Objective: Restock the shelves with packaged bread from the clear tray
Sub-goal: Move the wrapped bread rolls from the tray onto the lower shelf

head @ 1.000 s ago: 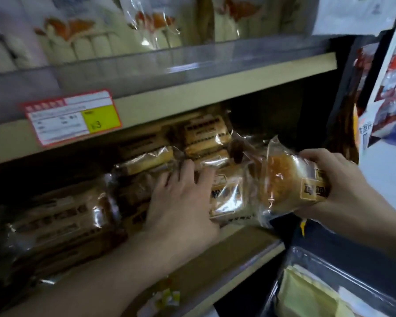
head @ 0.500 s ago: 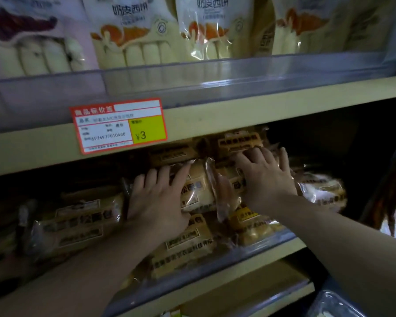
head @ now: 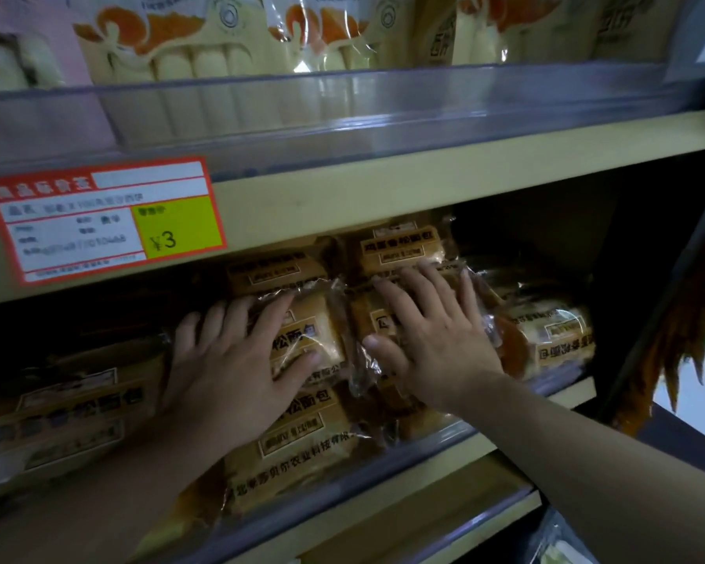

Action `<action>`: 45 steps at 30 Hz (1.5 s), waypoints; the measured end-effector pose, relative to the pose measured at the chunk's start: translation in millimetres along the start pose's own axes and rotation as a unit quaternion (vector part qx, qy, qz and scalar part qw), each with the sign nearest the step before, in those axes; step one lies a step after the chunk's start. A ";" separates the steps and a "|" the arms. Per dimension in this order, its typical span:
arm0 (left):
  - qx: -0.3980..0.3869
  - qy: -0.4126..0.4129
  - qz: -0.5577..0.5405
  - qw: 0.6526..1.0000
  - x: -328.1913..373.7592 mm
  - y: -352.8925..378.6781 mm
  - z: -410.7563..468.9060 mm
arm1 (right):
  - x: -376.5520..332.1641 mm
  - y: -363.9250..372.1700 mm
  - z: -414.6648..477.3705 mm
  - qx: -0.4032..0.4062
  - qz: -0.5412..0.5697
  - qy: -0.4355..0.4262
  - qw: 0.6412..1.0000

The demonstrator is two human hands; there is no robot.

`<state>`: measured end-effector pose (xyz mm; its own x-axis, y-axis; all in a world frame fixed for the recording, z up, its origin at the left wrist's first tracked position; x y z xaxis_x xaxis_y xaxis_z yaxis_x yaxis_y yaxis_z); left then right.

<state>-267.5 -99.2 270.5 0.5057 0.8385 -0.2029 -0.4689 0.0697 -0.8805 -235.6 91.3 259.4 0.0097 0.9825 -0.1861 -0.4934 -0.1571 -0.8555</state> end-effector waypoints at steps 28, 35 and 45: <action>0.078 0.041 -0.090 0.992 79.4 -27.4 -9.8 | 35.6 -19.3 -50.6 -0.015 0.041 0.022 0.999; 0.099 0.165 -0.214 0.958 185.0 -18.8 -13.3 | 112.4 -39.8 -136.2 0.022 0.003 0.092 0.995; -0.034 0.367 -0.294 0.882 351.3 86.6 -74.0 | 233.8 20.6 -305.5 -0.090 0.004 0.365 0.927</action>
<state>-76.9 161.4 91.2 0.9912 0.0901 0.0968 0.0628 0.3229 -0.9443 22.2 287.1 50.7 0.6244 0.6626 -0.4137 -0.3441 -0.2421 -0.9072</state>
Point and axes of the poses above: each hand's wrist, its own z-axis towards the middle knuckle, its own y-axis out of the palm, x = y × z, the point moved 8 cm from there along z, towards the middle knuckle, and after that the axes turned 11 degrees about y, right-handed, at the moved point
